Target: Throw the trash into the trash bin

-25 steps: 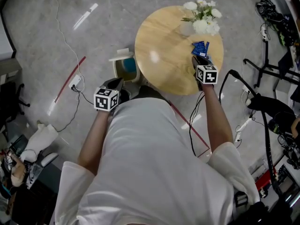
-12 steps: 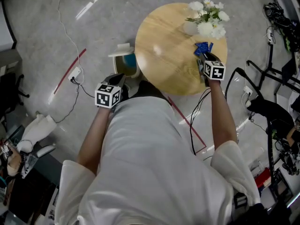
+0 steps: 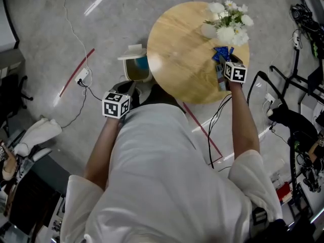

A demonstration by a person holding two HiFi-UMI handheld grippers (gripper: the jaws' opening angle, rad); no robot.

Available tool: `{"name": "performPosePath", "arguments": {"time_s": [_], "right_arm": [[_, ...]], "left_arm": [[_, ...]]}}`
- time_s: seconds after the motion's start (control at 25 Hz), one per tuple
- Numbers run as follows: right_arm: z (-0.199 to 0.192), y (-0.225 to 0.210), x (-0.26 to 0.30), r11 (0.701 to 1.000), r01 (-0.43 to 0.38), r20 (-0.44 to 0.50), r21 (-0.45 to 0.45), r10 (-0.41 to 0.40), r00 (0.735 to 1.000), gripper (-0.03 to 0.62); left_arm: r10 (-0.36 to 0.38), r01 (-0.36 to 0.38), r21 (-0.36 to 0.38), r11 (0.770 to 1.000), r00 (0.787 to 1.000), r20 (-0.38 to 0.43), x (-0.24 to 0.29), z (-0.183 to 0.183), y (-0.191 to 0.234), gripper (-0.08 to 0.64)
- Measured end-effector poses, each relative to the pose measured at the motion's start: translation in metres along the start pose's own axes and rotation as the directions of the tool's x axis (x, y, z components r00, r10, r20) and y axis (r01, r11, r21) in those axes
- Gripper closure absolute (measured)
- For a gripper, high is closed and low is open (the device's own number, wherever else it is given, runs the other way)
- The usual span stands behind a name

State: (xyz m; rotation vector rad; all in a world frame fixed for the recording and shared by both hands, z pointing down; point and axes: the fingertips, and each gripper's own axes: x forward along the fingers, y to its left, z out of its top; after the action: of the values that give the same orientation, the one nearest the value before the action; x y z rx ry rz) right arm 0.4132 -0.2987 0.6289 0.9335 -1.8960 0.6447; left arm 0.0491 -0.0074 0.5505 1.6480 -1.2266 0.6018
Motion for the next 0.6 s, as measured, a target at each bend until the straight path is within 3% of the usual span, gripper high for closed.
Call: {"name": "performPosePath", "arguments": {"time_s": [0.6], "right_arm": [[-0.009, -0.012, 0.040, 0.999, -0.037, -0.107, -0.005, 0.036, 0.994, 0.255]], "left_arm": [[0.018, -0.019, -0.056, 0.998, 1.000, -0.018, 0.010, -0.002, 0.004, 0.555]]}}
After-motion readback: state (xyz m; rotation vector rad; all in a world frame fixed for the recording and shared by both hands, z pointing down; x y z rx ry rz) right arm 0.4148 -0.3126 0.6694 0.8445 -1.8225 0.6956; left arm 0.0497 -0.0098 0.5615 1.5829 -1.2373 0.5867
